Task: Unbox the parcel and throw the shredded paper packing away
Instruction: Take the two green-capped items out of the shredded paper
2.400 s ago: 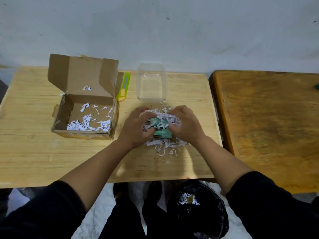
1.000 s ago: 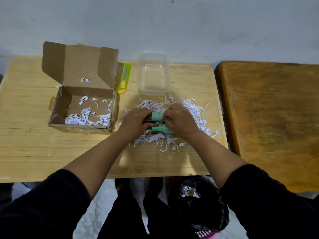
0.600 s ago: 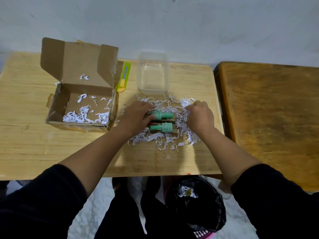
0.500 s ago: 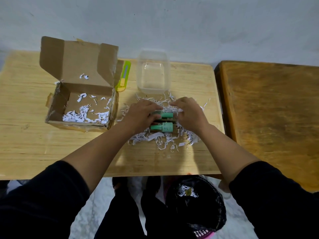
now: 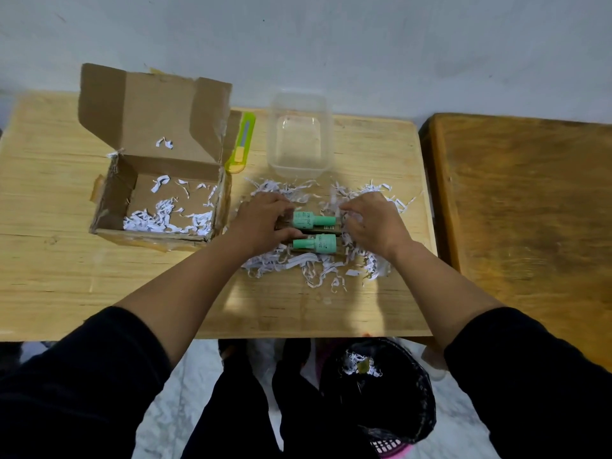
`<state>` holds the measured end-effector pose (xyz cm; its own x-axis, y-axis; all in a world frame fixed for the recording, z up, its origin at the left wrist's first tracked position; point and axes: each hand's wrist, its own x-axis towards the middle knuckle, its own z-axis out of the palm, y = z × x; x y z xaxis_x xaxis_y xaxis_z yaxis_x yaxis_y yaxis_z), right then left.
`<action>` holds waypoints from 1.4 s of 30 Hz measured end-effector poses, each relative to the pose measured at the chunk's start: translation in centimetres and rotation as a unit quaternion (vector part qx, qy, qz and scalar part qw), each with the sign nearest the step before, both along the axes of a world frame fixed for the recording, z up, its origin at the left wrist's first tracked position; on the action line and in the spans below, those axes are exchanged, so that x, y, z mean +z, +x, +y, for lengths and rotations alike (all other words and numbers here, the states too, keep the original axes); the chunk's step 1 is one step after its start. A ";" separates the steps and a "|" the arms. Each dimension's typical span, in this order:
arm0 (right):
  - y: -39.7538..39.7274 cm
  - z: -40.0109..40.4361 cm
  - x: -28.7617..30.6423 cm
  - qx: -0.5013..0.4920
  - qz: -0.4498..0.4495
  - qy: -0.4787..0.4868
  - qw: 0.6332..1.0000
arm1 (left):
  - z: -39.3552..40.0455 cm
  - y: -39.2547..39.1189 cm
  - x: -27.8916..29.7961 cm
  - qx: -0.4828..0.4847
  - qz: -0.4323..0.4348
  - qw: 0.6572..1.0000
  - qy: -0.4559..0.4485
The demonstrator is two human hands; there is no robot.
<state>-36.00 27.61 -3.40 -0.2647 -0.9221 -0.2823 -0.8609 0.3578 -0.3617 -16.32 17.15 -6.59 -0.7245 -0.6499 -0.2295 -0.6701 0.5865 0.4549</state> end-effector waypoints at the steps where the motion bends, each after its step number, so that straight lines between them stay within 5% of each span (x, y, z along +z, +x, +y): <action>1: 0.1 -0.1 -0.1 -0.003 -0.011 -0.023 1.000 | 0.0 0.0 0.3 0.008 0.020 1.000 -0.007; 7: 1.7 -0.8 -1.4 0.074 -0.055 -0.031 0.995 | 0.1 -0.3 0.3 -0.012 0.040 0.999 0.012; 10: 1.4 -0.6 -1.9 0.050 -0.046 -0.013 0.998 | 0.2 0.3 0.2 -0.006 0.012 1.000 0.021; 14: 0.9 0.6 -1.3 -0.039 -0.065 -0.073 0.994 | 1.1 1.3 0.5 0.039 0.081 0.996 0.011; 18: 2.0 2.0 -0.9 -0.011 -0.106 -0.042 0.993 | 2.9 1.7 0.3 0.021 0.067 0.997 0.019; 25: 2.3 3.5 -1.7 0.020 -0.049 -0.046 0.998 | 3.7 2.6 -0.6 -0.013 0.052 0.998 -0.019; 33: 2.9 3.9 -1.7 0.061 -0.058 -0.143 0.986 | 4.1 2.4 -0.3 -0.066 0.144 0.978 -0.139; 42: 3.6 3.9 -2.4 0.061 -0.040 -0.163 0.984 | 5.2 1.5 -0.9 -0.066 0.115 0.987 -0.094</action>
<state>-32.41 31.48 -5.80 -0.1351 -0.9907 0.0186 -0.8548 0.1070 -0.5079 -14.84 22.32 -7.53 -0.8251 -0.5611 0.0664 -0.4732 0.7505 0.4614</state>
